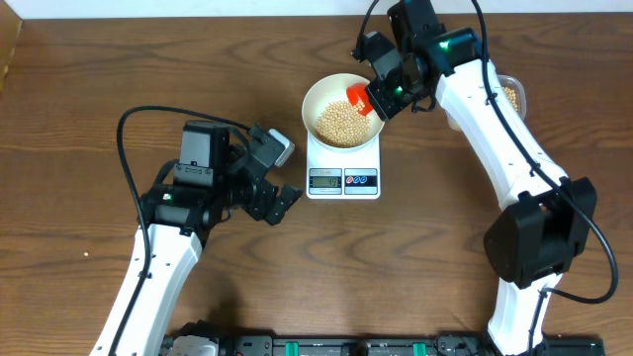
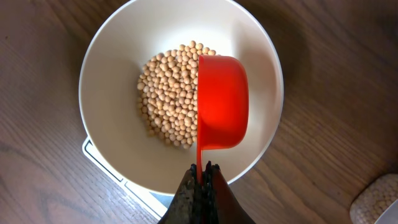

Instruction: Scoop item into bowl and weigh 50g on scale

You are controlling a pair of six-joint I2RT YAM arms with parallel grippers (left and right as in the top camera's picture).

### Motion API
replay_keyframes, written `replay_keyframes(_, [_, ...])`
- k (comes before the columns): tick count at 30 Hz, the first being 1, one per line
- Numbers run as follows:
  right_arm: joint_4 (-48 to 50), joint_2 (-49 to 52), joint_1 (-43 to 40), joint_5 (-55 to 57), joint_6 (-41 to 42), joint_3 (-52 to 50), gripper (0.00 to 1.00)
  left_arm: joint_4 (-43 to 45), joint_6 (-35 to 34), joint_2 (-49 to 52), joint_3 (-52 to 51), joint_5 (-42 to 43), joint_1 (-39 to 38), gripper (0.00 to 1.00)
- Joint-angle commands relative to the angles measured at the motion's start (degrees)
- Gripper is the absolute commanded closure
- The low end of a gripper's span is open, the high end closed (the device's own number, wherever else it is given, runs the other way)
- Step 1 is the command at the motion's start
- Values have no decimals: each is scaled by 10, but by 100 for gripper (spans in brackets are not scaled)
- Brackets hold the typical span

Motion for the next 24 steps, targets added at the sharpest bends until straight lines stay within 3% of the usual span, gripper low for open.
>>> replay_keyframes(1, [0,-19,4,0,-9,13,99,-1,5,2,-2,-3,-2,7])
replay_keyframes(24, [-2,-19,1,5,-9,13,99,-1,5,2,-2,-3,-2,7])
